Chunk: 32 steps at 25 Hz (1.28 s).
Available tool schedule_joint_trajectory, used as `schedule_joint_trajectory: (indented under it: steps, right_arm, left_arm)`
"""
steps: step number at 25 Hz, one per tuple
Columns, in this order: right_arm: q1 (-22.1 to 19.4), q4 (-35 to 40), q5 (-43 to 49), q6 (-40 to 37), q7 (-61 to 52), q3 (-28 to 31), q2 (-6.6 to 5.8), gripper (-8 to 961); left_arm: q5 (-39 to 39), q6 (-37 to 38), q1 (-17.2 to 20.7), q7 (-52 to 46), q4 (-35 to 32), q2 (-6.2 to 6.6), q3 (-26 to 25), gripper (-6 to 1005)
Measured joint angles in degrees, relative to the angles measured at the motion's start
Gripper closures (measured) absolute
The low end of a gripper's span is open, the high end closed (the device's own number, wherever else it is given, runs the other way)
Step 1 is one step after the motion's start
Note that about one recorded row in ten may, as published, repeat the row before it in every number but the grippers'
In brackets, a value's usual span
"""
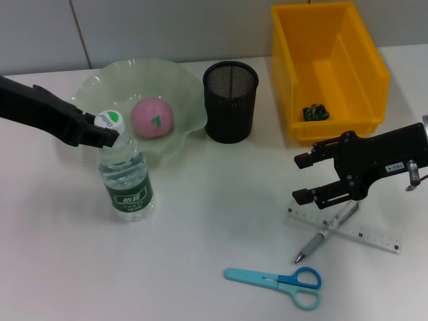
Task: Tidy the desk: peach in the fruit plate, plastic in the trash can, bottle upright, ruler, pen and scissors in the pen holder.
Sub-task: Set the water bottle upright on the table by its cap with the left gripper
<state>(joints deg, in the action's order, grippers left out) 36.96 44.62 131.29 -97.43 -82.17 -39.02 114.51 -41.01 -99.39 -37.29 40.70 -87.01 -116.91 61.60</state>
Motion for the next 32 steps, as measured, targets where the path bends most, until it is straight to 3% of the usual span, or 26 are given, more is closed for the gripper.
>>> schedule_joint_trajectory:
  steps: [32]
  right_arm:
    - [0.03,-0.87,-0.16,1.57,-1.76,0.09,0.71,212]
  left_arm:
    - [0.22,-0.24,1.51,5.55,0.04,2.28,-2.11,611]
